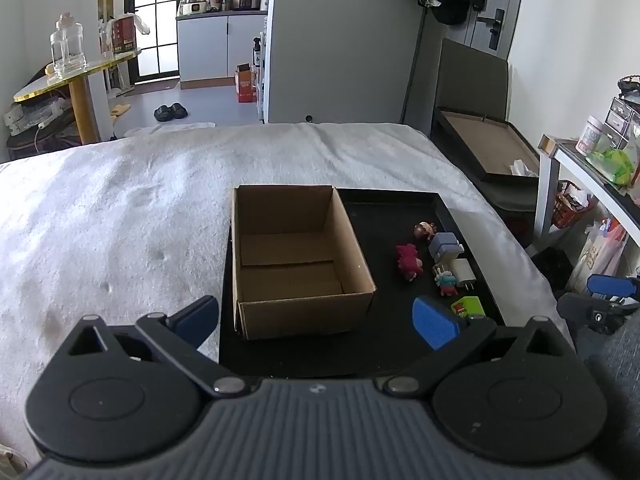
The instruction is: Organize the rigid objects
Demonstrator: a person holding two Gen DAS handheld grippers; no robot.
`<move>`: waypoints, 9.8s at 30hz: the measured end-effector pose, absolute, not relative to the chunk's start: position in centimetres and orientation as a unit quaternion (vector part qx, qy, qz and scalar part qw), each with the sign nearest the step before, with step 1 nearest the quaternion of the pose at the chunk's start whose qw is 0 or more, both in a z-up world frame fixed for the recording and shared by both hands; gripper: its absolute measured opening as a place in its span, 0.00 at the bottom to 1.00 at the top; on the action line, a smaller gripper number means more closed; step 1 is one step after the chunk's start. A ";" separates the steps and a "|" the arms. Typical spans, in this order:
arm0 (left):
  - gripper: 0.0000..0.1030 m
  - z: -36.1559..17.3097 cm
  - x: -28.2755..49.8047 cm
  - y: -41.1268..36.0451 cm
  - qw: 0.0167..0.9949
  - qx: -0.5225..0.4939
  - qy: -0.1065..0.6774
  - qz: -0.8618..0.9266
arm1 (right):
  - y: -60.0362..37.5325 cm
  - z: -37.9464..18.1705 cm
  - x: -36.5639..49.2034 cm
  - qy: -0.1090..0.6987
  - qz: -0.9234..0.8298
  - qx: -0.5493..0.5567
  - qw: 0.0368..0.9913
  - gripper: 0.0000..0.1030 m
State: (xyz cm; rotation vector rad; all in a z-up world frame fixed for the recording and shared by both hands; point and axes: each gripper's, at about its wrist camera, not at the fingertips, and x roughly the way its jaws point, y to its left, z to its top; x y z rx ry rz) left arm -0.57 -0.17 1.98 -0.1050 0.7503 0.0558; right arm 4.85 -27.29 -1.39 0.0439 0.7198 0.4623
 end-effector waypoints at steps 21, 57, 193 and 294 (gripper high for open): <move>1.00 1.0 -0.4 0.0 0.930 -0.061 0.361 0.024 | -27.0 -1.0 4.5 0.350 0.219 0.004 0.911 1.00; 1.00 0.9 -1.6 1.1 0.933 -0.074 0.350 0.028 | -27.2 -0.9 4.1 0.355 0.211 0.004 0.911 1.00; 0.16 -12.8 12.2 4.1 0.882 -0.056 0.391 0.256 | -23.7 -16.2 18.3 0.479 0.099 0.019 0.872 0.53; 0.15 -12.7 12.4 3.2 0.892 -0.008 0.382 0.244 | -22.6 -14.3 20.3 0.433 0.152 -0.021 0.888 0.54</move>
